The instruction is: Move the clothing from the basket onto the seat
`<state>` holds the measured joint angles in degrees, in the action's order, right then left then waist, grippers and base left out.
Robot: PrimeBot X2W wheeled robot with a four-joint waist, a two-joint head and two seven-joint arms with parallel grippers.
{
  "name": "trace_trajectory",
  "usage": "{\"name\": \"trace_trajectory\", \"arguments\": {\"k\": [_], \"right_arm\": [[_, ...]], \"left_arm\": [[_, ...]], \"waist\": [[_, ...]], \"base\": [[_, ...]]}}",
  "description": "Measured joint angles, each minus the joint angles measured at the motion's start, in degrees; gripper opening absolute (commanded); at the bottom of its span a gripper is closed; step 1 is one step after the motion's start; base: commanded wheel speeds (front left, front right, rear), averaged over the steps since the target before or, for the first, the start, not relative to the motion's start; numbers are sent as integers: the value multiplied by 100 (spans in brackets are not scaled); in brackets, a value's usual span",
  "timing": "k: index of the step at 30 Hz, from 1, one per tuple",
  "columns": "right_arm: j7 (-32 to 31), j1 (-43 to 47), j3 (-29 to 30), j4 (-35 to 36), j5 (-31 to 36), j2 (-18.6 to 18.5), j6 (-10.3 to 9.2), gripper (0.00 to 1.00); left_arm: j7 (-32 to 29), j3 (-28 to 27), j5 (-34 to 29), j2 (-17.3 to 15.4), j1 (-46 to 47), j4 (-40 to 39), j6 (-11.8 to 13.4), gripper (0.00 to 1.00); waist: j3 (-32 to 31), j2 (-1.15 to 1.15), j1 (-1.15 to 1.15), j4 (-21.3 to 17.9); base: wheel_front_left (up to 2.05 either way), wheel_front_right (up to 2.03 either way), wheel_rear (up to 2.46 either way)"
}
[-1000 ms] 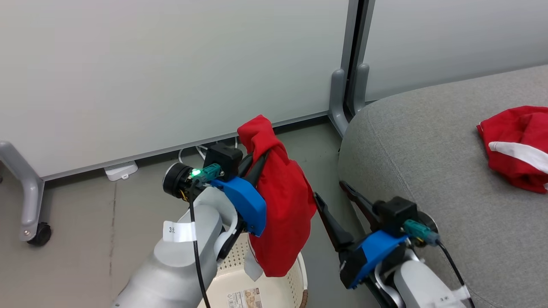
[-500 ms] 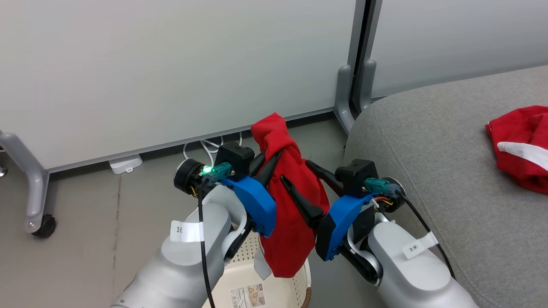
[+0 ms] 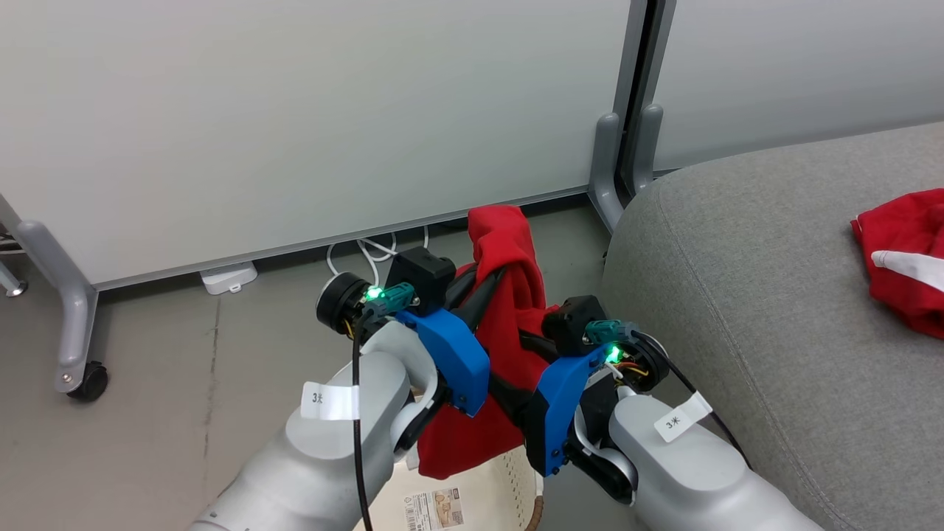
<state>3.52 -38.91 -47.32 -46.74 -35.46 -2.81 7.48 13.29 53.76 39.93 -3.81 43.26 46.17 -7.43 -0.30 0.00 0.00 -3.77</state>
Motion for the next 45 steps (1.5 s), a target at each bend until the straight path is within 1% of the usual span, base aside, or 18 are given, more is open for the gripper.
{"name": "trace_trajectory", "arguments": {"k": [3,4,5,6,10,18,34,35,36,40,42,45], "right_arm": [[98,-88,-231,-151,-198,-1,0,100],[120,-113,-290,-205,-250,0,0,71],[149,-130,-350,-265,-293,0,0,32],[190,-148,-405,-314,-321,-1,0,0],[419,-232,-570,-481,-435,-1,0,0],[672,-318,-832,-716,-671,-1,1,0],[881,-447,-1174,-916,-1022,-1,1,0],[912,-452,-1187,-926,-1038,-1,1,0],[925,-460,-1193,-934,-1053,-1,1,0],[1021,-553,-1218,-929,-1058,-1,0,0],[1058,-583,-1213,-928,-1057,-1,0,0],[1100,-625,-1170,-933,-1037,-1,0,0]], "left_arm": [[2,75,64,-30,8,-23,0,0],[11,91,102,-40,9,-29,0,0],[20,109,127,-49,10,-35,0,0],[21,130,156,-54,10,-41,0,0],[36,240,248,-58,13,-56,0,0],[51,342,389,-91,26,-5,0,0],[102,438,541,-115,64,131,0,0],[104,435,544,-116,65,137,0,56],[121,432,547,-121,65,142,0,100],[158,274,537,-214,25,45,22,100],[168,166,488,-332,-136,-90,48,100],[171,-193,289,-568,-505,-580,151,100]], "waist": [[-4,0,0,2],[-8,0,0,0],[-13,0,0,-3],[-17,0,0,-6],[-37,0,0,-15],[-90,0,0,-50],[-95,0,0,-79],[-93,0,0,-79],[-90,0,0,-79],[-75,0,0,-106],[-61,0,0,-122],[-37,0,0,-133]], "base": [[0,0,0],[0,0,0],[0,0,0],[0,0,0],[0,0,0],[0,0,0],[0,0,0],[0,0,0],[0,0,0],[0,0,0],[0,0,0],[0,0,0]]}}
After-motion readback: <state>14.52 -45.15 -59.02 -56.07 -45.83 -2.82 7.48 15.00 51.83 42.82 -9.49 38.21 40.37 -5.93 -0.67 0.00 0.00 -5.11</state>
